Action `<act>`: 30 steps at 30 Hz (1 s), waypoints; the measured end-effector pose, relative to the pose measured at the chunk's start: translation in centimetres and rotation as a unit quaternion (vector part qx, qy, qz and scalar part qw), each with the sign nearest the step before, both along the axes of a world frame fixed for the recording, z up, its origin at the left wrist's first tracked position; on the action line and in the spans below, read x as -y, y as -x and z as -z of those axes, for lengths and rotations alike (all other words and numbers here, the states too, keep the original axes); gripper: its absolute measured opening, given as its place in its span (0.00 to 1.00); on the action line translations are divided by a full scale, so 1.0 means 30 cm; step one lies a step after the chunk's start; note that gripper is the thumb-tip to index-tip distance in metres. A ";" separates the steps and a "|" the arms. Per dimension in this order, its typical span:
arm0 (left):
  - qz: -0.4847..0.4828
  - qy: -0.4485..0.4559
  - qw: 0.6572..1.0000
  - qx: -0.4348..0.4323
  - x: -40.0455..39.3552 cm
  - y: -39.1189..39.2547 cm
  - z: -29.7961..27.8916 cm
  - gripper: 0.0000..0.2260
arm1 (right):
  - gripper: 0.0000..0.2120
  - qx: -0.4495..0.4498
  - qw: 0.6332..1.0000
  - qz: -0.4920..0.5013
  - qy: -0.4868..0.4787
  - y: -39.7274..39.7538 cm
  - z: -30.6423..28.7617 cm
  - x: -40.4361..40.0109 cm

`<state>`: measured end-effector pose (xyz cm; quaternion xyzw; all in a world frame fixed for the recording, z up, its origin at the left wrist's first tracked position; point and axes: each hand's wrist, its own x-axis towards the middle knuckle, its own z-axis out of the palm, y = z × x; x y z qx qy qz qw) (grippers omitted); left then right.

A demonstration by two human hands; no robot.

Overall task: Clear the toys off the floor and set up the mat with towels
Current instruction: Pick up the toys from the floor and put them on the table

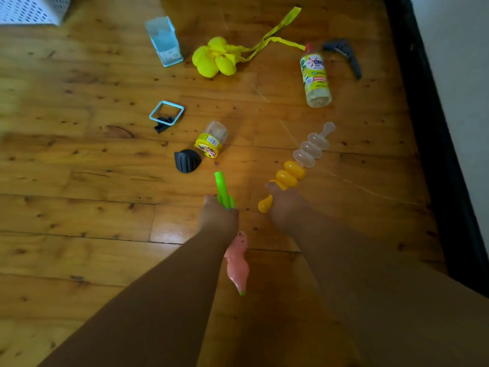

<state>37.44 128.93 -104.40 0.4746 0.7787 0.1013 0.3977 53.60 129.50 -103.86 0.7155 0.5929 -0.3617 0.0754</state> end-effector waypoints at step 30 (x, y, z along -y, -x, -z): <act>0.054 -0.040 0.997 -0.036 -0.021 0.073 -0.014 0.11 | 0.22 0.129 0.985 0.108 -0.029 0.006 0.087 -0.012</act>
